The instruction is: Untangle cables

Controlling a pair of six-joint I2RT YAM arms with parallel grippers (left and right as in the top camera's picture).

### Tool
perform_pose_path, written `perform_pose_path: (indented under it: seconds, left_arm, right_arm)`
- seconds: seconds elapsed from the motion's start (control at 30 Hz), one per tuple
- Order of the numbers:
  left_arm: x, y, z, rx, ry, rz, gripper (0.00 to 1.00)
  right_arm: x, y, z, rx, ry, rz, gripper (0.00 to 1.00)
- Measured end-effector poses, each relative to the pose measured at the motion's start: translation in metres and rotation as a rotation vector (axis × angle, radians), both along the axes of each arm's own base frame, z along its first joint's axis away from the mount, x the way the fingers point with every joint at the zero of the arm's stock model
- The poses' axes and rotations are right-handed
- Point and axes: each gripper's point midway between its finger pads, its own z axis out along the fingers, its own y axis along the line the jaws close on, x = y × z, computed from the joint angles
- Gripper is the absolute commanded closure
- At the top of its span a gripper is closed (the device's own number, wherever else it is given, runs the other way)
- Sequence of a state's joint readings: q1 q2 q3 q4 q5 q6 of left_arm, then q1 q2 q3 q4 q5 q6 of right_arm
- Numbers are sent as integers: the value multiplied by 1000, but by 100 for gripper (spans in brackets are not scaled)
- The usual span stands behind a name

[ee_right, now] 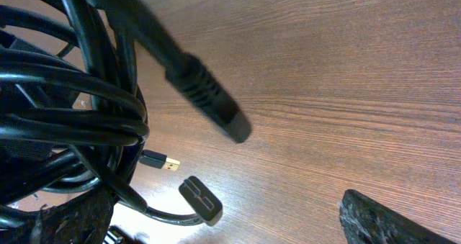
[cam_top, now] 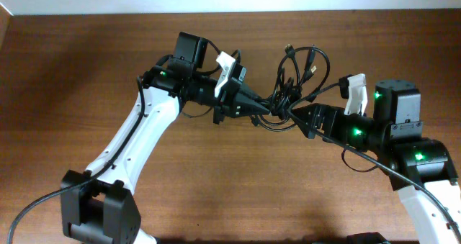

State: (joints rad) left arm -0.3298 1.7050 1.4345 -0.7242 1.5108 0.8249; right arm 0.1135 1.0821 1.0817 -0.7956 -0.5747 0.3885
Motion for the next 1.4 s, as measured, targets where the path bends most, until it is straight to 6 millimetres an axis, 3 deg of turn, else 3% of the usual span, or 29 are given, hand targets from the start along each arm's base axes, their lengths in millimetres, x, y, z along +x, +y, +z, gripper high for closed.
perform_pose_path:
  seconds: [0.17, 0.37, 0.47, 0.6, 0.97, 1.0, 1.07, 1.17, 1.27, 1.33, 1.4]
  left_arm:
    - [2, -1, 3, -18, -39, -3, 100]
    - [4, -2, 5, -28, -62, -5, 100]
    - [4, -2, 5, -29, -66, -5, 100]
    - [6, -2, 3, -18, -72, 4, 100]
    - [20, 9, -2, 22, -46, 67, 100]
    - [20, 10, -1, 12, -39, 62, 100]
    - [22, 17, 5, -12, -30, 66, 100]
    - [32, 30, 6, -12, -3, 104, 100]
    - [35, 35, 6, -9, 17, 118, 100]
    - [34, 35, 6, -10, 23, 115, 100]
    - [33, 35, 6, -10, 33, 113, 100]
  right_arm:
    - [-2, 0, -2, -7, 1, 12, 1]
    - [13, 3, 2, 2, -88, 23, 1]
    - [18, 5, -14, 5, -62, 30, 7]
    - [33, 6, -23, 14, -83, 17, 8]
    - [38, -29, -50, -168, -17, -159, 8]
    - [37, -39, -57, -211, 2, -197, 8]
    - [37, -56, -73, -284, 46, -257, 8]
    - [36, -64, -76, -323, 56, -288, 8]
    - [41, -56, -70, -283, 30, -261, 9]
    - [50, -31, -51, -186, -77, -140, 11]
    - [47, -8, -34, -116, -167, 10, 11]
